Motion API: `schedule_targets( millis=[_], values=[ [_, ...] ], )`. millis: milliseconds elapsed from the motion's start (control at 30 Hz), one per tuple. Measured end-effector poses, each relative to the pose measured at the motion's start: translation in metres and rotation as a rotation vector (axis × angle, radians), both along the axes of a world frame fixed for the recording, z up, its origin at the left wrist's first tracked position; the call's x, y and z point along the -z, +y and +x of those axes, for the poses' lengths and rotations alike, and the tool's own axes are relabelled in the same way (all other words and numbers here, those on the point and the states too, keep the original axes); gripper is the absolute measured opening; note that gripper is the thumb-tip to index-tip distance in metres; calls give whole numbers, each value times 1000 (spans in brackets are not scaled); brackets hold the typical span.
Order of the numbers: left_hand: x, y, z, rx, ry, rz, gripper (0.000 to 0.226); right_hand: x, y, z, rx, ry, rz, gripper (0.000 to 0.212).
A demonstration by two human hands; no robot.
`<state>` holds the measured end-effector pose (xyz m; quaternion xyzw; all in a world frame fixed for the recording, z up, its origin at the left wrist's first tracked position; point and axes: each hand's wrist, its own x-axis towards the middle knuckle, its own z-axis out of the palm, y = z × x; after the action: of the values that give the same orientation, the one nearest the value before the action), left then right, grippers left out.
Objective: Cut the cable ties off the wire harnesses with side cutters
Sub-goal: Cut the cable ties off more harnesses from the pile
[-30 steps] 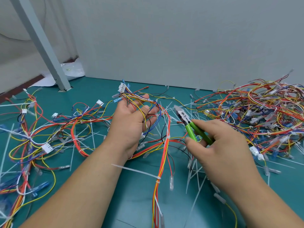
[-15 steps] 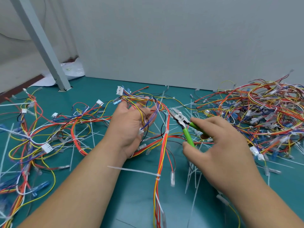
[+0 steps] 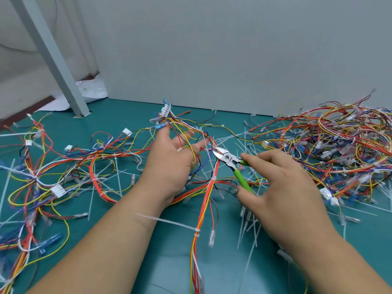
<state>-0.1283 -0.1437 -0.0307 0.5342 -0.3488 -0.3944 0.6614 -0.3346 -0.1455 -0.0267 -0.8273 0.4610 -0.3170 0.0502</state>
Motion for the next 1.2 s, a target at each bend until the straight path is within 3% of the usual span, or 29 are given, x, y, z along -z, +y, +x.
schedule_targets(
  millis=[100, 233, 433, 600, 767, 1200],
  values=[
    [1, 1, -1, -9, -109, -30, 43, 1, -1, -2, -9, 0, -9, 59],
    [1, 2, -5, -20, -264, -68, 68, 0, -2, -4, 18, 13, -31, 59],
    [-3, 5, -10, 7, -316, -111, 76, 2, -3, -3, 4, 87, -32, 58],
    [-3, 6, -10, 31, -252, -104, 72, 4, -4, -4, -10, 51, -55, 58],
    [-5, 7, -8, 62, -128, -92, 38, 5, -5, -4, -33, -9, -70, 58],
    [-6, 9, -9, 138, -84, -122, 44, 5, -5, -4, -23, 14, -53, 58]
  ],
)
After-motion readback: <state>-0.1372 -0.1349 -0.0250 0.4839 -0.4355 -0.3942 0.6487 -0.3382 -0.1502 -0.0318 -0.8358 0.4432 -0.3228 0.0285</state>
